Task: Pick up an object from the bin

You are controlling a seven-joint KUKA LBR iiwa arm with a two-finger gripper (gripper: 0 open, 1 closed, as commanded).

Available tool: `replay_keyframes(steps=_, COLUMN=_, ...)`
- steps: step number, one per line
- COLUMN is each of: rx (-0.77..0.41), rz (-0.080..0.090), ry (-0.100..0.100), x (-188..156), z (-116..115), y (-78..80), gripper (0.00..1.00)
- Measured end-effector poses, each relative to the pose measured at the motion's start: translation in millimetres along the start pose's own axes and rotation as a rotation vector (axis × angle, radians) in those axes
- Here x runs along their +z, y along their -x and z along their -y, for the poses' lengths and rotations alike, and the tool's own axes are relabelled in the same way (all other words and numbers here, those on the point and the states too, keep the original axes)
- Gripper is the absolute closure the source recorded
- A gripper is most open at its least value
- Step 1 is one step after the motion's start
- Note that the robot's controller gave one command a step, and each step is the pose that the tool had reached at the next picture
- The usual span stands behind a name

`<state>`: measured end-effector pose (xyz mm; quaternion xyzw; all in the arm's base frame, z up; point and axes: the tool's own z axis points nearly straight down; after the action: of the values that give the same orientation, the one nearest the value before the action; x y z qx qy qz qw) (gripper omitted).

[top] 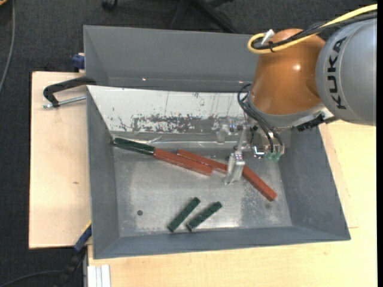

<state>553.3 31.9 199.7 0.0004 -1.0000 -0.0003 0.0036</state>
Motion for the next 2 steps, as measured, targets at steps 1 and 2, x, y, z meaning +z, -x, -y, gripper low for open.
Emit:
replay_keyframes(steps=1, rx=0.001, rz=0.009, ry=0.001, x=-4.6, z=0.1, y=1.7, gripper=0.00)
replay_keyframes(steps=2, rx=0.013, rz=0.012, ry=0.002, x=70.4, z=-25.7, y=11.4, gripper=0.00)
